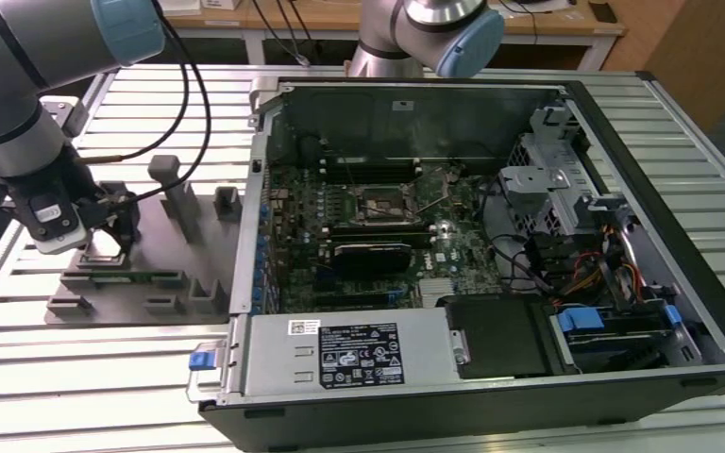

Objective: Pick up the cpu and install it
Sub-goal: 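Pick up the cpu and move it towards the insertion slot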

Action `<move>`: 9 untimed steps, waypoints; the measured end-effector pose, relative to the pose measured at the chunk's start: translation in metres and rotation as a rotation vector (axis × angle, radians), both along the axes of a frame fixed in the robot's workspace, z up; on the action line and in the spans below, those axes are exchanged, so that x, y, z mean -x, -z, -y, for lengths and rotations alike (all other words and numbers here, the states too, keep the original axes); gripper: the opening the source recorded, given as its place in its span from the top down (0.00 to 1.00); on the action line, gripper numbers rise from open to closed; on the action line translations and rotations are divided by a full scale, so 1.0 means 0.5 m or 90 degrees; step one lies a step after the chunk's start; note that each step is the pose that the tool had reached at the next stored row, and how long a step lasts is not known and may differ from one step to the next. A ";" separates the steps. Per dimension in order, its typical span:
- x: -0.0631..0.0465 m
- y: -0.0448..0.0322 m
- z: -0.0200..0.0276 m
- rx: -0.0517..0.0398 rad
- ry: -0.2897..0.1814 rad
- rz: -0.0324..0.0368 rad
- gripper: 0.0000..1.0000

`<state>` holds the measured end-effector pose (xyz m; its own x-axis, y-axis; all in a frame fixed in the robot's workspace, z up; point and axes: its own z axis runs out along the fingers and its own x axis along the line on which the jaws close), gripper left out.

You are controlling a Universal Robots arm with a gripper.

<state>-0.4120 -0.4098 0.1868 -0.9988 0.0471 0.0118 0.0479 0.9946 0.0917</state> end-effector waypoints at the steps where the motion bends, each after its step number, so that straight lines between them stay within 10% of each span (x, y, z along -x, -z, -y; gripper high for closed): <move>1: 0.000 0.000 0.0000 0.0000 0.000 0.0000 0.39; 9: 0.000 0.003 0.0001 0.0001 0.000 -0.0001 0.39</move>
